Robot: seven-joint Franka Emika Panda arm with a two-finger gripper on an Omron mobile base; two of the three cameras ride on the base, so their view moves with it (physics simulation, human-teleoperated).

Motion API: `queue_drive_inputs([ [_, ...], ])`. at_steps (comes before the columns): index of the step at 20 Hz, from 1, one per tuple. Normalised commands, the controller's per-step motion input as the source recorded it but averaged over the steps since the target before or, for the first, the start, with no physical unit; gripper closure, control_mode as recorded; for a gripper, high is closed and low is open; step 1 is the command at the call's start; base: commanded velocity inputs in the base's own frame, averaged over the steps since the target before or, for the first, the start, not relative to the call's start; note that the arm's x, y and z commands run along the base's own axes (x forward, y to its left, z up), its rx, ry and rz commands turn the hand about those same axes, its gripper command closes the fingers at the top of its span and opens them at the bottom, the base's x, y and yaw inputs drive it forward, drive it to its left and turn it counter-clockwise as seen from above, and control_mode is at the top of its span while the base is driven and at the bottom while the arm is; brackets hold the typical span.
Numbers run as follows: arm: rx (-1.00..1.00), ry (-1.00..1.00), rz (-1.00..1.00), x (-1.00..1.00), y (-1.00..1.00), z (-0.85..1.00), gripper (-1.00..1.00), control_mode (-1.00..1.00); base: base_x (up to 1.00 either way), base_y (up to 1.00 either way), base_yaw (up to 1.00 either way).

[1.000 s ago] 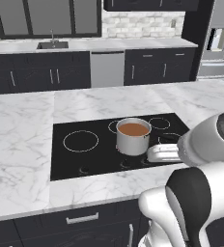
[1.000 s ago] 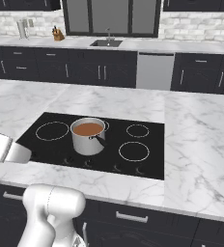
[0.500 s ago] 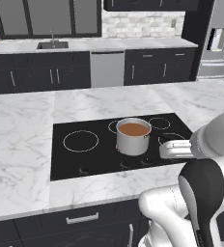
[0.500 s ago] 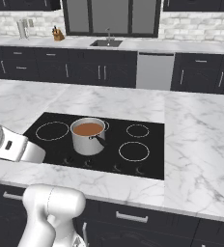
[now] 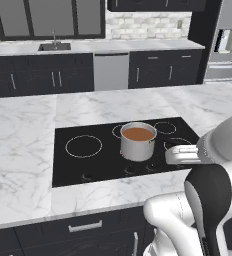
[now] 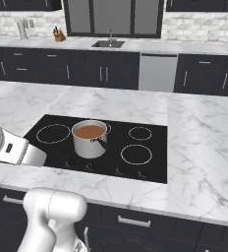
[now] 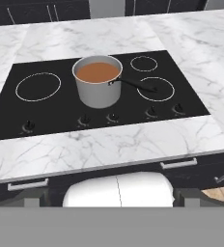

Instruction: Pick up the sugar cube(s) and place them in the saucepan with hot chocolate.

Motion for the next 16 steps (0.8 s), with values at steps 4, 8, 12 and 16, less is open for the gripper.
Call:
queue_drive_inputs([
  [4,0.0,0.0,0.0,0.0,0.0,0.0,-1.0,-1.0,0.0,0.0,0.0],
  [8,0.0,0.0,0.0,0.0,0.0,0.0,-1.0,-1.0,0.0,0.0,0.0],
  [12,0.0,0.0,0.0,0.0,0.0,0.0,-1.0,-1.0,0.0,0.0,0.0],
  [16,0.0,0.0,0.0,0.0,0.0,0.0,-1.0,-1.0,0.0,0.0,0.0],
])
